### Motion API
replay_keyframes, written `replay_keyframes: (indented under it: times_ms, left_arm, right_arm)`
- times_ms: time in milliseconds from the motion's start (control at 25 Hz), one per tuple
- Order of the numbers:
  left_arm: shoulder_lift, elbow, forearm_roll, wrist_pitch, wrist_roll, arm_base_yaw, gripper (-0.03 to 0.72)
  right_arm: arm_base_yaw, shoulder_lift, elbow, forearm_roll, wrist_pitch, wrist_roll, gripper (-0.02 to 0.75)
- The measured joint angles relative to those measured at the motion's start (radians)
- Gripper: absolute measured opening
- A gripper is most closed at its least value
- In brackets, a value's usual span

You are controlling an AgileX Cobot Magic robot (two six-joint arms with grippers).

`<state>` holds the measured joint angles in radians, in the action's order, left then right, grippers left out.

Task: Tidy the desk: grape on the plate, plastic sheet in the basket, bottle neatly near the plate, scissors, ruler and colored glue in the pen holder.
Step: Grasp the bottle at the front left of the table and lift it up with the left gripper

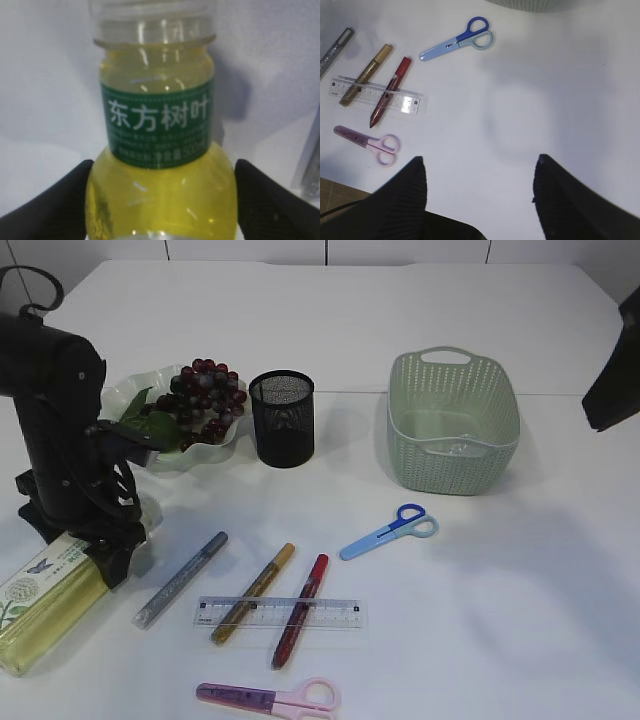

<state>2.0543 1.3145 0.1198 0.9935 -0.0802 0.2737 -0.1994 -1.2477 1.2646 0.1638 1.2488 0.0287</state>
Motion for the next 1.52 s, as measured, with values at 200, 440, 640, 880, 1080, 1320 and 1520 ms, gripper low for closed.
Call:
replay_keyframes:
  times_ms: [200, 440, 640, 880, 1080, 1320, 1520]
  left_arm:
    - [0.026, 0.0, -0.017, -0.008, 0.0, 0.0, 0.589]
    - [0.028, 0.0, -0.019, -0.01, 0.0, 0.0, 0.555]
    - [0.028, 0.0, -0.021, -0.002, 0.0, 0.0, 0.491]
    - [0.028, 0.002, -0.021, 0.003, 0.0, 0.0, 0.456]
    - [0.028, 0.004, -0.019, 0.003, 0.0, 0.0, 0.453]
    - [0.024, 0.004, -0.047, 0.003, 0.002, -0.011, 0.451]
    - [-0.044, -0.004, -0.147, -0.008, 0.008, -0.069, 0.449]
  right_arm:
    - [0.0, 0.0, 0.0, 0.0, 0.0, -0.001, 0.521]
    - [0.0, 0.0, 0.0, 0.0, 0.0, -0.001, 0.521]
    - [0.0, 0.0, 0.0, 0.0, 0.0, -0.002, 0.521]
    - [0.0, 0.0, 0.0, 0.0, 0.0, -0.002, 0.521]
    - [0.0, 0.0, 0.0, 0.0, 0.0, -0.002, 0.521]
    - [0.0, 0.0, 0.0, 0.0, 0.0, -0.004, 0.521]
    - [0.0, 0.0, 0.0, 0.0, 0.0, -0.004, 0.521]
